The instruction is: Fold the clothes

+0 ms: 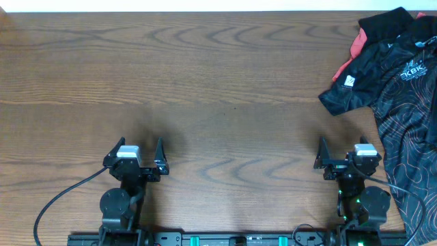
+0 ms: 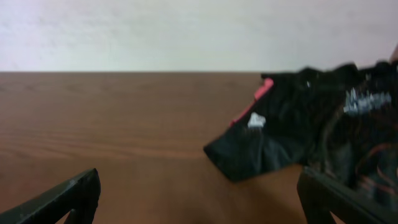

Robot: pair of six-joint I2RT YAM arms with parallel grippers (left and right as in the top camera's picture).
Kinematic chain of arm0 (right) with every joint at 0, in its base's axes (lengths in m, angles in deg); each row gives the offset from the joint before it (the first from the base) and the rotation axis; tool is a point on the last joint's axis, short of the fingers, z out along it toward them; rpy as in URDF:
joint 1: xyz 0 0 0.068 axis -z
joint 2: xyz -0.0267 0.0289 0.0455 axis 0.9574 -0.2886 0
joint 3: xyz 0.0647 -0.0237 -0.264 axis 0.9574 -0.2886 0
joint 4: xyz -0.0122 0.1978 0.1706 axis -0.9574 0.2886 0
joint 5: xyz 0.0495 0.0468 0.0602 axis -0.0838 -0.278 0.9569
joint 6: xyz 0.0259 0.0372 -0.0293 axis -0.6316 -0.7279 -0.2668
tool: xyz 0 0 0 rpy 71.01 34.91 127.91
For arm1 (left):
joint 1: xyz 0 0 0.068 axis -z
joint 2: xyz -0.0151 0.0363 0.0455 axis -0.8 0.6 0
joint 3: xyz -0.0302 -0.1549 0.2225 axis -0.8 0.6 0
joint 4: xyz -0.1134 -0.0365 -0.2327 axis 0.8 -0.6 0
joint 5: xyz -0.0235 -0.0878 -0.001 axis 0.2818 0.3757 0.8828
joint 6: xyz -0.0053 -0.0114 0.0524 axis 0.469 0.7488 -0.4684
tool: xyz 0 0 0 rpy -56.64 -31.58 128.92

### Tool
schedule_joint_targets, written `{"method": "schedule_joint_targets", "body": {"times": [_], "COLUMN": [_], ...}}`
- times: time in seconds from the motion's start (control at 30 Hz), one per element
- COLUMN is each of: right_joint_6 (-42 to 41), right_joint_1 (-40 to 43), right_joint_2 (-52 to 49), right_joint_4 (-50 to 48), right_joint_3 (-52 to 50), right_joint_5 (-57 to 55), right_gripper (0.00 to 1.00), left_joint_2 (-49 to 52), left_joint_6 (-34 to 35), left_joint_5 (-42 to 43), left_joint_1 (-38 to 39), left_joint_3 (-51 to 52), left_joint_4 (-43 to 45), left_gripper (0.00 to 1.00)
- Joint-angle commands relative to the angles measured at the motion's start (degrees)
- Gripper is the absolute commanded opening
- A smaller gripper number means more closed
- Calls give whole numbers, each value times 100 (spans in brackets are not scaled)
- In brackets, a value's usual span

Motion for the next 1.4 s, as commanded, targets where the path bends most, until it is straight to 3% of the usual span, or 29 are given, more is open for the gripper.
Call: {"method": "schedule_joint_targets", "body": {"times": [0.0, 0.4, 0.67, 0.83, 1.0, 1.3, 1.37], "right_joint_6": [-190, -188, 116, 155, 197, 111, 109], "right_joint_1": [-87, -72, -61, -63, 33, 234, 236], "right_joint_2": [-417, -3121, -5423, -6352, -6767, -8310, -8721], "right_joint_4": [17, 306, 1370, 1528, 863, -693, -1172], "right_joint_3": [291, 1821, 3576, 4291, 4365, 4367, 4367], "right_joint_5": [-269, -509, -695, -463, -1196, -1556, -1580], "right_gripper": [99, 99, 99, 99, 98, 73, 72], "left_joint_2": [289, 3145, 5342, 6186, 6332, 6404, 6474], "left_joint_6": [310, 328, 326, 328, 330, 330, 330], "left_joint_5": [-37, -46, -42, 63, 90, 90, 90], "left_joint_1": [-15, -15, -15, -15, -13, -13, -13], "left_joint_3": [-245, -2048, -3786, -4424, -4426, -4424, -4424], "left_joint_4": [-83, -417, -1685, -2317, -2227, -1681, -1582], "left_gripper": [98, 98, 98, 98, 98, 98, 98]}}
